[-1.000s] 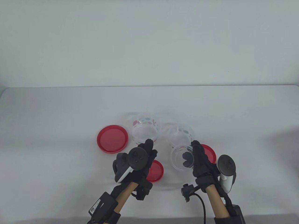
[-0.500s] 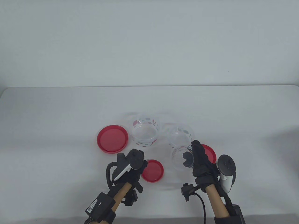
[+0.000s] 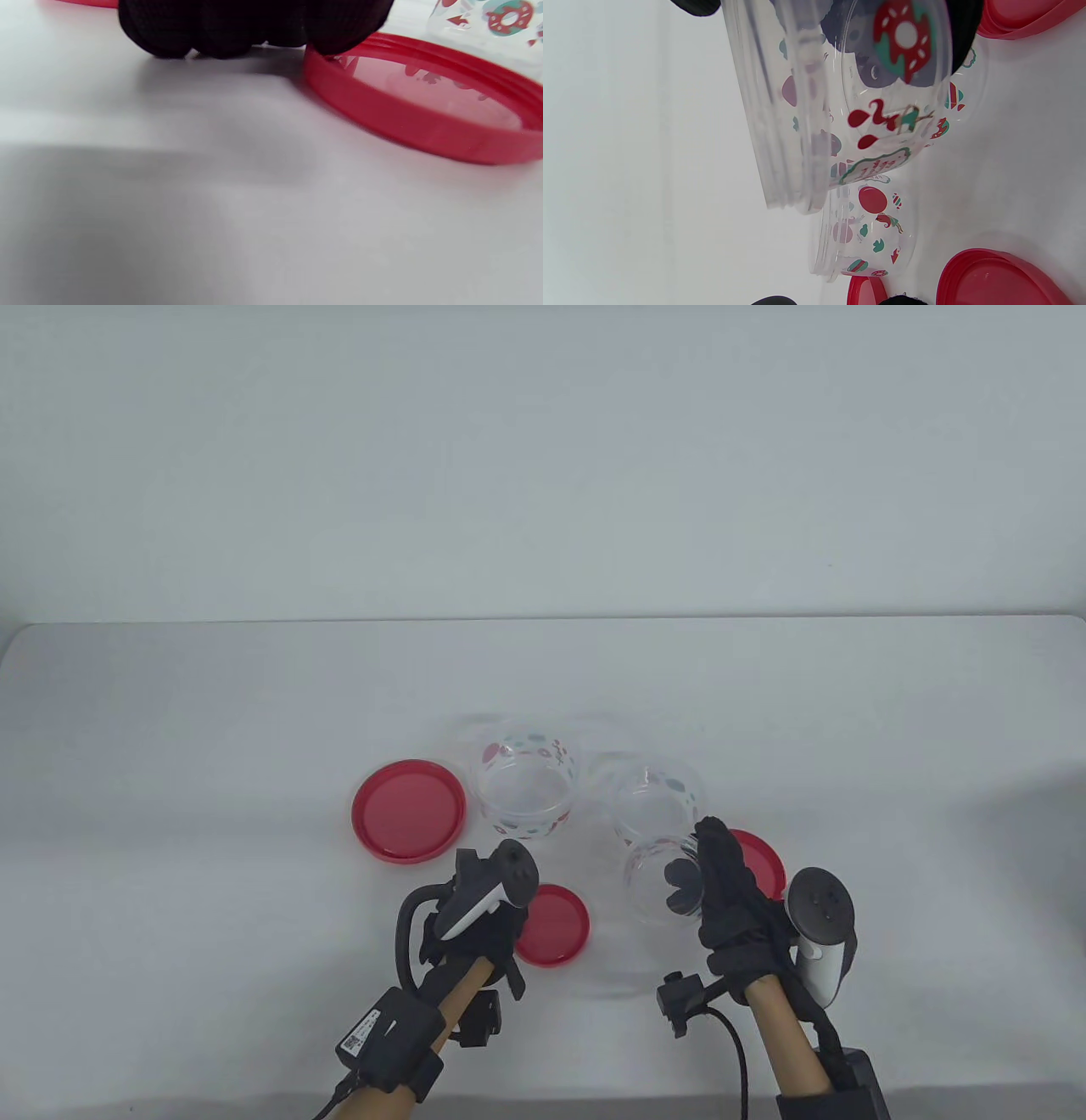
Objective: Nest food storage containers
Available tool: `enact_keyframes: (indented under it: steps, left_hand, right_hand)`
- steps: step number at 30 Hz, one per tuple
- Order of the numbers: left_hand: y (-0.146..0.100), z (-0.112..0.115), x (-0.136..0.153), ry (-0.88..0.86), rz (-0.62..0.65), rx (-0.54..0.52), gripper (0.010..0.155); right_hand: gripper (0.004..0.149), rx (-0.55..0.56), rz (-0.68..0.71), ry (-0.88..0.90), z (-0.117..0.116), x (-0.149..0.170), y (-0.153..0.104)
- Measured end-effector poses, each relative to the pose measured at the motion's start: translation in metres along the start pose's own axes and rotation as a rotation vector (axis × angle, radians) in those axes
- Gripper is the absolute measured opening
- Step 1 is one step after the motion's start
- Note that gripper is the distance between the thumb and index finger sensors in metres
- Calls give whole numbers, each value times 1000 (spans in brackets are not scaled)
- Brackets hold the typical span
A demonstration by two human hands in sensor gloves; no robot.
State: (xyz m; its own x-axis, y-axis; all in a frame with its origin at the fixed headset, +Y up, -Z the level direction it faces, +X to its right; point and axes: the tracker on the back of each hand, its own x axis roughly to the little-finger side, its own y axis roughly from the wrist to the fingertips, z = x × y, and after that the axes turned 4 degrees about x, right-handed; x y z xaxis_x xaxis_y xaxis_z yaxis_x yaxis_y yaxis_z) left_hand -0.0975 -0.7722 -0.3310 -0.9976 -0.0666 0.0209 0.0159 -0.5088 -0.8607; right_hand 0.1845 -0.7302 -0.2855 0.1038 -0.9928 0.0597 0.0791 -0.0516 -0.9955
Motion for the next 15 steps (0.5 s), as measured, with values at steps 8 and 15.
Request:
enact_keyframes:
  steps: [8,15]
  left_hand:
    - [4,0,-10,93,-76,-42,42]
    - [3,0,-8,88,-90,-55,41]
  right_hand:
    - [67,-2,1,-6,-1,0,0]
    - [67,-13,10,-8,-1,0,1]
